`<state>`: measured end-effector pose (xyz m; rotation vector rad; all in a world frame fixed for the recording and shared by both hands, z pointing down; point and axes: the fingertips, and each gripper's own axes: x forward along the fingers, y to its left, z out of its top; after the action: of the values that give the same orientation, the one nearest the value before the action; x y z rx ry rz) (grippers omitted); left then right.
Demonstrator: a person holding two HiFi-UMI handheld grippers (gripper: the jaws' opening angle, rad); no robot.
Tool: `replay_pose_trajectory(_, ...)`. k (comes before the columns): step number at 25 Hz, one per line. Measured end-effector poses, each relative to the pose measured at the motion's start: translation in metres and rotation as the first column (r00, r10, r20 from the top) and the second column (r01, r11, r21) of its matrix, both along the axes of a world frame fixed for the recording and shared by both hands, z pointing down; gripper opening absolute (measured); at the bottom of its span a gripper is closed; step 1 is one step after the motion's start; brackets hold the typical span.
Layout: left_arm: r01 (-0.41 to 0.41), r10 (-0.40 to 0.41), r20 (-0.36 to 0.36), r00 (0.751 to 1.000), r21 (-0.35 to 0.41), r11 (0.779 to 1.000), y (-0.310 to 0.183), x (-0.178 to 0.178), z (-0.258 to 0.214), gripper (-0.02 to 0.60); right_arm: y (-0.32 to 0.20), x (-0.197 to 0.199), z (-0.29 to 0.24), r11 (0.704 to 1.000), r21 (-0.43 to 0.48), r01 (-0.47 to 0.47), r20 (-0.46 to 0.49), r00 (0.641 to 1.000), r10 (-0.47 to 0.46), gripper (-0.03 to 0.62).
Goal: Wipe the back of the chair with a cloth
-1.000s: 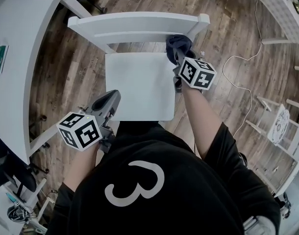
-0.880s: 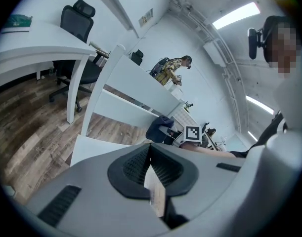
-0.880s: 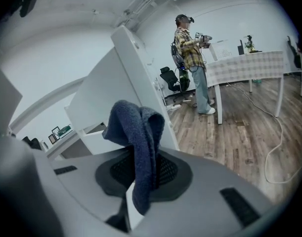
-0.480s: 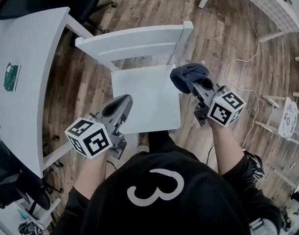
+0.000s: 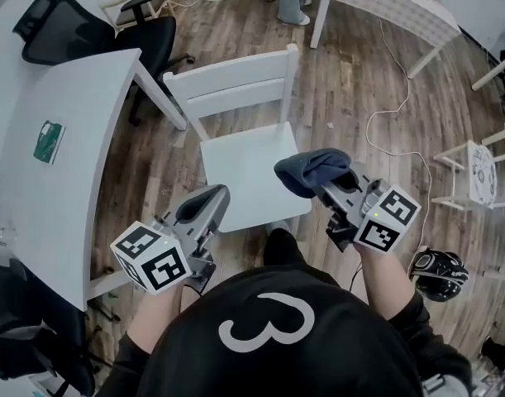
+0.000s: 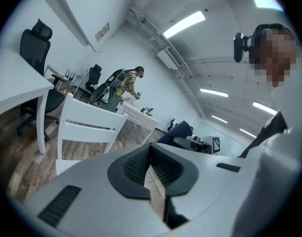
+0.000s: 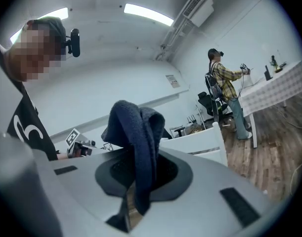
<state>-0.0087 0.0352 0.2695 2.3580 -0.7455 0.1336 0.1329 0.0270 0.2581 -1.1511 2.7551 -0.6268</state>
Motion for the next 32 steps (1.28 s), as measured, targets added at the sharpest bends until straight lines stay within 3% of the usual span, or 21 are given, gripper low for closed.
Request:
replay_pose_trajectory(4,-0.019,0.022,-0.020,1.000,0.116,0.993,0.053,-0.027,-0.040,0.014,0.065,-0.037,-0.044,0.997,0.081,0.014,0.023,1.000,-0.016,0.052)
replay_pose_trajectory(8,-0.033,0.041,-0.046,0.998,0.166,0.986,0.105,-0.051,-0.066,0.014,0.123,-0.072,-0.068,0.996,0.083,0.024,0.063,0.998,-0.030,0.052)
replay_pose_trajectory(12,-0.047,0.062,-0.067,0.996,0.215,0.975,0.132,-0.060,-0.087,0.014,0.158,-0.092,-0.093,0.988,0.154,0.025,0.006,1.000,-0.026,0.052)
replay_pose_trajectory(19,-0.050,0.087,-0.132,0.987,0.258,0.965,0.156,-0.070,-0.109,0.014,0.184,-0.104,-0.096,0.994,0.107,0.003,0.048,0.999,-0.008,0.051)
replay_pose_trajectory(32,-0.092,0.137,-0.137,0.981,0.291,0.952,0.171,-0.057,-0.117,0.014,0.201,-0.088,-0.107,0.991,0.131,-0.039,0.057,0.998,0.031,0.051)
